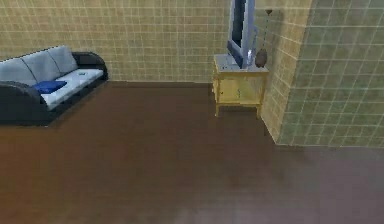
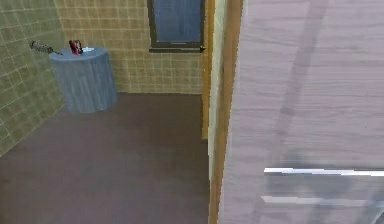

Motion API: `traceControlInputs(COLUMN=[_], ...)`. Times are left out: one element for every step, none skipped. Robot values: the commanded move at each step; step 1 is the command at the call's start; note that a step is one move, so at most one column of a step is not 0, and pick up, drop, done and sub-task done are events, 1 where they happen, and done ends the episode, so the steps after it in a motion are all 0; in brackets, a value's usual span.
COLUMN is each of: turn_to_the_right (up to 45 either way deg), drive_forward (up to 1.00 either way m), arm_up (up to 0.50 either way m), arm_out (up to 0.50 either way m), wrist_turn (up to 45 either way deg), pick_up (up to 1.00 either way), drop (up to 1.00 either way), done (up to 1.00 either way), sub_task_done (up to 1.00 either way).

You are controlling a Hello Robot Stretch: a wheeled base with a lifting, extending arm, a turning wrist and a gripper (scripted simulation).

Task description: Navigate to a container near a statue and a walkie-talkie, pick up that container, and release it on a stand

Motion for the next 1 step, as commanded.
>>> traceControlInputs(turn_to_the_right=[0.0], drive_forward=[0.45], arm_up=[0.0], arm_out=[0.0], wrist_turn=[0.0], pick_up=[0.0], drop=[0.0], done=[0.0], sub_task_done=[0.0])
